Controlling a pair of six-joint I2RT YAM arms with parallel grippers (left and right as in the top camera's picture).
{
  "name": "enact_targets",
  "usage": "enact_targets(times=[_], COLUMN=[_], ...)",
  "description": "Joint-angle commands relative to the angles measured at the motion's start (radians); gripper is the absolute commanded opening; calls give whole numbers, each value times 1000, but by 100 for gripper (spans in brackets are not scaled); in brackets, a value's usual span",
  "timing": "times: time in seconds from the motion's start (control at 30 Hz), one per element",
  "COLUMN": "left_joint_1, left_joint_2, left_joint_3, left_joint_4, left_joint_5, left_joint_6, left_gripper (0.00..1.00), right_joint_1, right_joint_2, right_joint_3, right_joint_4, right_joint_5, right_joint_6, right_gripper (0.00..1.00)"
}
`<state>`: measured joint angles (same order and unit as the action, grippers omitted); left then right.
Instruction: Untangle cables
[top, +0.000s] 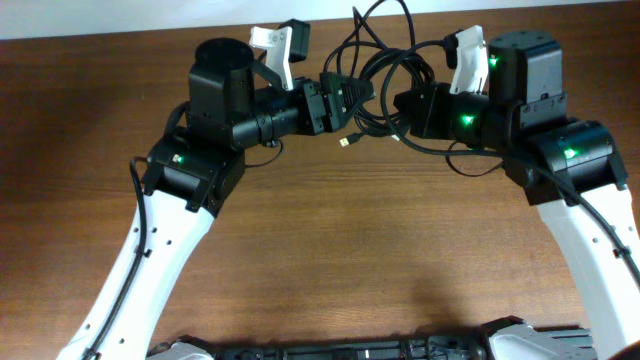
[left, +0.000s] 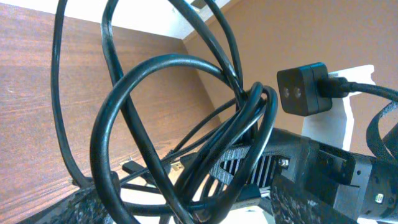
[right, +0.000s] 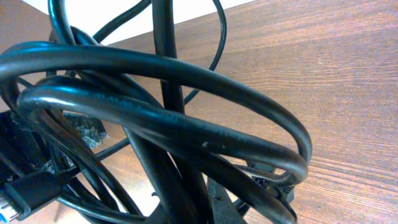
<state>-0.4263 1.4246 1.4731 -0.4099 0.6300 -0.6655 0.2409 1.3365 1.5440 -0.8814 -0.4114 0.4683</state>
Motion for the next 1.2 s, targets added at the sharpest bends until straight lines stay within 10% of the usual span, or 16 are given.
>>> enact_targets(times=[0.0, 0.17, 0.3, 0.6, 0.97, 1.17], left_joint_1=[0, 0, 0, 0, 23, 22], left_joint_2=[-17, -17, -17, -17, -17, -17], left_joint_3=[20, 20, 20, 20, 20, 20], left_joint_4=[21, 30, 35, 34, 59, 84], left_joint_5=[-25, -24, -25, -24, -78, -105], left_joint_6=[1, -3, -3, -3, -4, -4], left_gripper=[77, 75, 50, 71, 74, 47], right_joint_1=[-6, -6, -6, -83, -124, -123], right_joint_2=[-4, -4, -4, -4, -4, -4], right_joint_3=[-1, -1, -1, -1, -1, -1], right_joint_4=[19, 48, 56, 50, 52, 53], right_joint_5=[-26, -23, -23, -39, -237, -279], right_joint_6=[-7, -7, -7, -7, -98, -153], right_gripper=[4, 4, 4, 4, 4, 4])
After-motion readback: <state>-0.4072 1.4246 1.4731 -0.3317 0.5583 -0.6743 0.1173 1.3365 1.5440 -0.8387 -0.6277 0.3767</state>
